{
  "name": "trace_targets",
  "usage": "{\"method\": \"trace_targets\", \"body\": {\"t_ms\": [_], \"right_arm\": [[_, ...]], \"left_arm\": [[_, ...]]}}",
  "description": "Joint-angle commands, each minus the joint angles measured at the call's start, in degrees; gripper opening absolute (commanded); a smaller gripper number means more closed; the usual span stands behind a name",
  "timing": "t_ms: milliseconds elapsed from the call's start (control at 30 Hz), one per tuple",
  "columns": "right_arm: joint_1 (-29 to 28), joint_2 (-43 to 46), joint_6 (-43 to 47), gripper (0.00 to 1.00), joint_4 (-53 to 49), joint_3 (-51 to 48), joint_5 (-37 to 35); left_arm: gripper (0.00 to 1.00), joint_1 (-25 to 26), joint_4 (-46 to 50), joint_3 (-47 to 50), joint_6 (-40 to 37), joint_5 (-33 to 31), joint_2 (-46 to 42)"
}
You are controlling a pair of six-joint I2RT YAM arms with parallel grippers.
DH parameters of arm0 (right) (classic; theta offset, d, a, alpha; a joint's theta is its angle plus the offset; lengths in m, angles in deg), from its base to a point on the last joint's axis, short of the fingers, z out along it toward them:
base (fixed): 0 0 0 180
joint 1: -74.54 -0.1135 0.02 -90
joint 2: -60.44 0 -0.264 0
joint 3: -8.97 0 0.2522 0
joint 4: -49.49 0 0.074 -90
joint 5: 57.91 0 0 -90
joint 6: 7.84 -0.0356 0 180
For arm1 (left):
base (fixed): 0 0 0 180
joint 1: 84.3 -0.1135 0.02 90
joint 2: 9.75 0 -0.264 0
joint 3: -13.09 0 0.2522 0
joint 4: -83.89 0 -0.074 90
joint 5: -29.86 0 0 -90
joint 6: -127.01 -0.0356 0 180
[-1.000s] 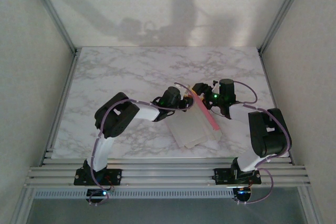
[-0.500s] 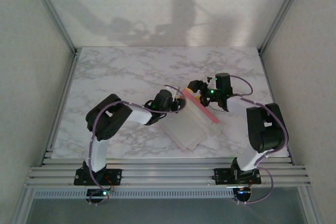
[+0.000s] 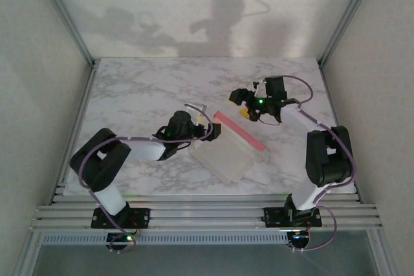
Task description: Fold the paper box
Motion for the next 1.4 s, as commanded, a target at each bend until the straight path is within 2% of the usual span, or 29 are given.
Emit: {"method": "trace_targets", "body": {"t_ms": [0, 133, 333, 433, 567, 900, 967, 1100, 1367], "right_arm": [[0.22, 4.21, 7.74, 0.90, -8.92, 2.67, -3.25], [0.27, 8.14, 11.66, 0.92, -13.17, 2.48, -5.57], [0.22, 13.63, 15.20, 0.95, -17.79, 0.79, -7.19], [0.24, 16.54, 16.44, 0.96, -20.25, -0.06, -8.85], [0.28, 19.72, 16.79, 0.96, -22.77, -1.61, -10.50], [0.25, 25.54, 13.08, 0.96, -24.10, -5.75, -15.10], [0.29, 26.35, 12.71, 0.95, -24.42, -6.18, -16.31], [0.30, 27.42, 13.83, 0.95, -26.49, -6.02, -17.84], [0.37, 26.80, 15.44, 0.94, -28.76, -3.44, -19.04]], "left_arm": [[0.99, -1.42, 4.42, 2.17, 0.33, 8.03, -4.53], [0.99, -3.45, 7.70, 3.45, 3.05, 15.85, -9.45], [0.99, -2.81, 22.99, 0.29, 1.99, 23.12, -11.34], [0.99, 0.03, 25.48, 1.87, -0.06, 23.16, -12.59], [0.99, 5.75, 27.79, 1.60, -3.32, 19.48, -11.76], [0.99, 13.05, 18.44, -3.40, -0.34, 22.11, 0.07], [0.99, 13.92, 16.74, -4.48, 1.63, 20.40, 3.03], [0.99, 13.84, 5.85, -2.35, 9.51, 18.18, 5.74], [0.99, 12.04, 0.81, -3.38, 19.27, 7.93, 11.04]]}}
